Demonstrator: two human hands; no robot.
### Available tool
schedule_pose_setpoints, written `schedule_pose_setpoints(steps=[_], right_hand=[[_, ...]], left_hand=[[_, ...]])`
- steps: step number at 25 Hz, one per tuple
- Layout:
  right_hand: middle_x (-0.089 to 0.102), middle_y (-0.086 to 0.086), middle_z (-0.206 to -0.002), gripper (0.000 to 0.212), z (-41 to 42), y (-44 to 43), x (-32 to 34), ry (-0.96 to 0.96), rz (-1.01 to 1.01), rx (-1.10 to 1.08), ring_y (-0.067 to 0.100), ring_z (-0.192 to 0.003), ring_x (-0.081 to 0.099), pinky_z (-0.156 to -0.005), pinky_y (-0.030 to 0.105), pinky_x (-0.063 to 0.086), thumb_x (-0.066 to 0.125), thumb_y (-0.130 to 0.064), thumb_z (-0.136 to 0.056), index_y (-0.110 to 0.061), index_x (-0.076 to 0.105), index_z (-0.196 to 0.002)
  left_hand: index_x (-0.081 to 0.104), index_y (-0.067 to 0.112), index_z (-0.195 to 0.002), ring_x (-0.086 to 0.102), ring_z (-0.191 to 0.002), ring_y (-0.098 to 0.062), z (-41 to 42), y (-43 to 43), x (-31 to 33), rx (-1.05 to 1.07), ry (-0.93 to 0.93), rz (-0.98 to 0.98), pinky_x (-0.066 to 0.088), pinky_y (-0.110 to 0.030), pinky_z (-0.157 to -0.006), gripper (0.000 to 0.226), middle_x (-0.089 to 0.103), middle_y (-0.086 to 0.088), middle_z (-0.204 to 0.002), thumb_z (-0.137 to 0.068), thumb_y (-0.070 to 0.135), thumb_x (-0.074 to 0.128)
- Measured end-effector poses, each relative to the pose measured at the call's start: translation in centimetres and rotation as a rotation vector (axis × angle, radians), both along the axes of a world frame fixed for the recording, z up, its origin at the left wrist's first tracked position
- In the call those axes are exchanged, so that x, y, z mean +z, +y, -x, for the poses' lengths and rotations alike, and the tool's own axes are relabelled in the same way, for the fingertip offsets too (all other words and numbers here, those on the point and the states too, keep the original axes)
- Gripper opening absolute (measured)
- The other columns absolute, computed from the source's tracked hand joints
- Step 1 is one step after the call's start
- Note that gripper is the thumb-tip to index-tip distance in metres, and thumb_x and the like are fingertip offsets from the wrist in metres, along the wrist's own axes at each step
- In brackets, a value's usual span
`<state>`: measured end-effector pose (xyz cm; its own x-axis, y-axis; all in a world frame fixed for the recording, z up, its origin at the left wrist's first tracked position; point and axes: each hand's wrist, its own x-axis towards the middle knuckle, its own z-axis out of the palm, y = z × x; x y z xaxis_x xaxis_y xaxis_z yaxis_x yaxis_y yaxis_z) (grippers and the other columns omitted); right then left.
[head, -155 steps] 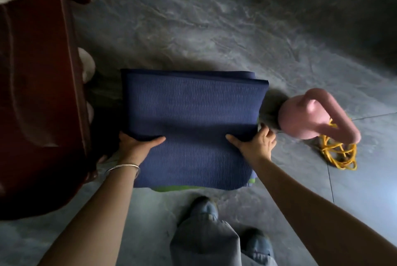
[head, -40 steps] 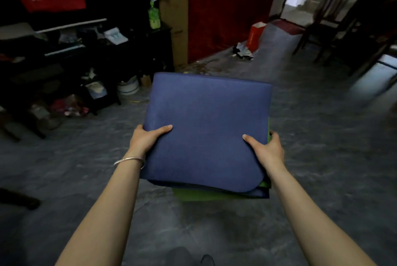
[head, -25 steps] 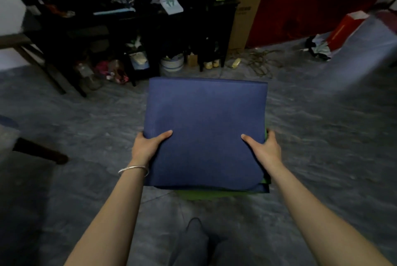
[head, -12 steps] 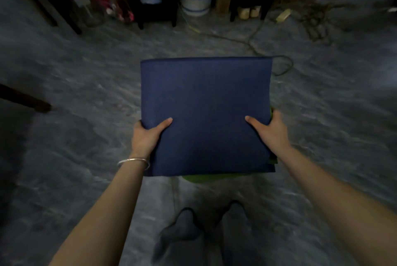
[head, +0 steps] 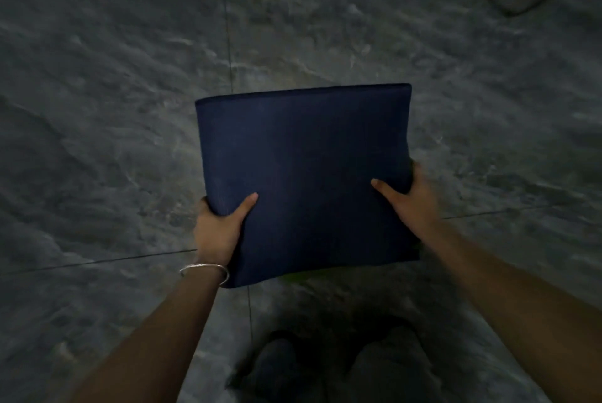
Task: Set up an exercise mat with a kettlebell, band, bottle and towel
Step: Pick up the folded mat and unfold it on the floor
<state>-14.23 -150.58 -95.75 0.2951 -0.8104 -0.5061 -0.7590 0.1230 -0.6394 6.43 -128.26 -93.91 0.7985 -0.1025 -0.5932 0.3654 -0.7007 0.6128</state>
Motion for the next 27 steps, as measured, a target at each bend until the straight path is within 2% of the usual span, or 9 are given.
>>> schedule_pose_setpoints(steps=[5,7,9,11,13,15,19,22,27], right_hand=[[0.052,0.004,-0.135,0.079,-0.3,-0.4,-7.6,0.060,-0.072,0.075,0.027,-0.118,0.054,-0.090,0.035,0.044,0.069,-0.052,-0.075,-0.023,0.032,-0.139],[0.052,0.003,-0.135,0.082,0.0,-0.3,-8.7,0.117,-0.069,0.105,0.027,-0.118,0.054,-0.087,0.032,0.042,0.067,-0.057,-0.074,-0.025,0.029,-0.140],[0.050,0.004,-0.135,0.083,0.0,0.1,-9.1,0.145,-0.005,0.111,0.027,-0.118,0.052,-0.090,0.034,0.042,0.068,-0.058,-0.073,-0.023,0.031,-0.139],[0.046,0.007,-0.134,0.080,-0.1,0.5,-8.5,0.181,0.110,0.122,0.025,-0.120,0.048,-0.094,0.035,0.041,0.070,-0.056,-0.071,-0.019,0.039,-0.134],[0.047,0.007,-0.130,0.073,-0.4,0.7,-7.5,0.166,0.122,0.095,0.023,-0.116,0.048,-0.092,0.032,0.041,0.074,-0.052,-0.070,-0.016,0.046,-0.128],[0.052,0.005,-0.125,0.068,-0.9,0.9,-6.6,0.141,0.053,0.025,0.022,-0.109,0.053,-0.090,0.034,0.046,0.076,-0.050,-0.067,-0.016,0.050,-0.120],[0.061,0.006,-0.116,0.051,-2.1,1.8,-2.4,0.064,-0.024,-0.088,0.021,-0.100,0.059,-0.079,0.033,0.048,0.071,-0.036,-0.077,-0.015,0.050,-0.118],[0.064,0.006,-0.113,0.042,-2.4,3.1,3.3,0.076,0.021,0.011,0.026,-0.099,0.061,-0.078,0.031,0.046,0.063,-0.031,-0.086,-0.017,0.048,-0.122],[0.068,0.009,-0.104,0.039,-2.9,5.5,13.5,0.009,0.117,0.181,0.030,-0.092,0.063,-0.069,0.026,0.042,0.061,-0.027,-0.088,-0.018,0.049,-0.125]], left_hand=[[0.050,0.015,-0.122,0.058,-0.105,-0.028,0.3,0.4,-7.9,-0.025,0.041,-0.106,0.045,-0.036,-0.080,0.078,0.060,-0.003,-0.118,-0.060,0.053,0.080],[0.048,0.016,-0.125,0.055,-0.112,-0.031,0.1,0.6,-9.4,-0.061,0.070,-0.140,0.048,-0.041,-0.089,0.088,0.056,-0.007,-0.128,-0.054,0.058,0.081],[0.041,0.016,-0.133,0.046,-0.122,-0.033,0.0,0.7,-10.1,-0.094,0.066,-0.193,0.042,-0.046,-0.101,0.098,0.043,-0.011,-0.138,-0.054,0.059,0.080],[0.030,0.014,-0.140,0.034,-0.130,-0.036,0.3,0.2,-9.5,-0.154,-0.056,-0.276,0.033,-0.048,-0.106,0.102,0.030,-0.016,-0.145,-0.060,0.053,0.080],[0.023,0.012,-0.143,0.025,-0.134,-0.038,1.1,-1.1,-7.6,-0.246,-0.223,-0.343,0.026,-0.050,-0.107,0.099,0.020,-0.017,-0.150,-0.066,0.042,0.078],[0.021,0.011,-0.144,0.022,-0.134,-0.039,1.9,-2.5,-5.8,-0.352,-0.289,-0.368,0.025,-0.049,-0.107,0.093,0.015,-0.016,-0.152,-0.070,0.030,0.074],[0.029,0.015,-0.142,0.018,-0.135,-0.037,4.3,-4.7,-0.8,-0.518,-0.196,-0.277,0.025,-0.048,-0.109,0.077,0.015,-0.014,-0.150,-0.076,0.022,0.067],[0.029,0.019,-0.142,0.016,-0.135,-0.032,6.3,-6.0,4.2,-0.613,-0.133,-0.186,0.027,-0.045,-0.108,0.072,0.011,-0.010,-0.150,-0.079,0.022,0.064],[0.016,0.025,-0.146,0.007,-0.139,-0.030,10.0,-7.7,13.1,-0.696,-0.049,-0.084,0.028,-0.044,-0.111,0.086,0.001,-0.007,-0.153,-0.076,0.021,0.067]])
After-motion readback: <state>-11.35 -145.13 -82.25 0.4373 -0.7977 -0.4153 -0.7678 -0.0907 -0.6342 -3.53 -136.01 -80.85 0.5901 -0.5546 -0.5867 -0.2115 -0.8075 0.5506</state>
